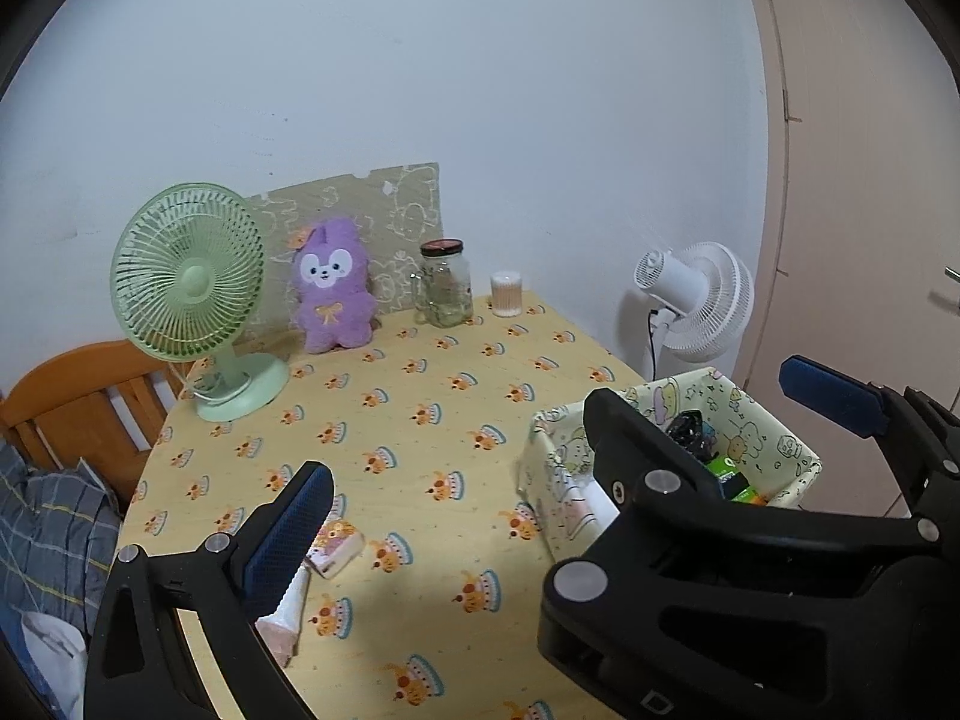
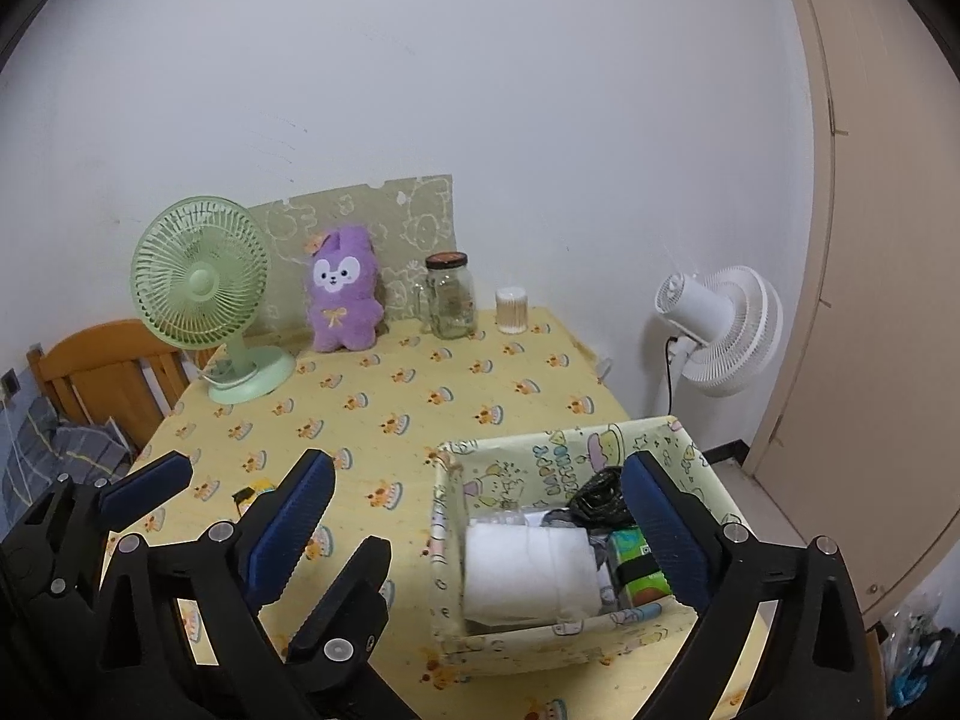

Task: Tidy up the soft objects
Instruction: 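Withdraw both open tools from the box toward the snack box on the table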

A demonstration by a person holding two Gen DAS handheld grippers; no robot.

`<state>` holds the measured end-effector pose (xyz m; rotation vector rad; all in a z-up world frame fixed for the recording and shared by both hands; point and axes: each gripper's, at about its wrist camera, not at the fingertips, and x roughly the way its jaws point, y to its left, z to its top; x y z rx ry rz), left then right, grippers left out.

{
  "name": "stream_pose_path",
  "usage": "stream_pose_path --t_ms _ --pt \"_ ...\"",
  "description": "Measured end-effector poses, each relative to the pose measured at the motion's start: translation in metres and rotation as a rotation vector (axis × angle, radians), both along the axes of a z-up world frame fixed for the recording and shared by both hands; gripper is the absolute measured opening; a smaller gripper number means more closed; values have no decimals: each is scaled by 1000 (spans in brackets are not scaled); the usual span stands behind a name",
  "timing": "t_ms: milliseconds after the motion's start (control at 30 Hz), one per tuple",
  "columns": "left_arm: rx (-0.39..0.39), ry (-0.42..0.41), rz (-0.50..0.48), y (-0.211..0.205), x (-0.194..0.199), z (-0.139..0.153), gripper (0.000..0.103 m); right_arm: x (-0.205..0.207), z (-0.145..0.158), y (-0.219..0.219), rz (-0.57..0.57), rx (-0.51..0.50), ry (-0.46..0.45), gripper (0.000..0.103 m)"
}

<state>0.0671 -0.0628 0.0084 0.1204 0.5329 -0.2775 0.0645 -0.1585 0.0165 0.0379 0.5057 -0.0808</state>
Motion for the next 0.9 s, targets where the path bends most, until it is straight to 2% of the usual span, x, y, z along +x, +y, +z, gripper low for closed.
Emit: stream_pose_path --t_ms 167,733,900 --pt "-4 -10 17 12 -4 1 103 -1 1 12 21 -5 -12 103" --pt "-5 20 85 47 0 -13 103 6 -14 48 72 -1 16 103" --pt "0 16 94 56 2 -19 103 11 -21 56 127 7 20 103"
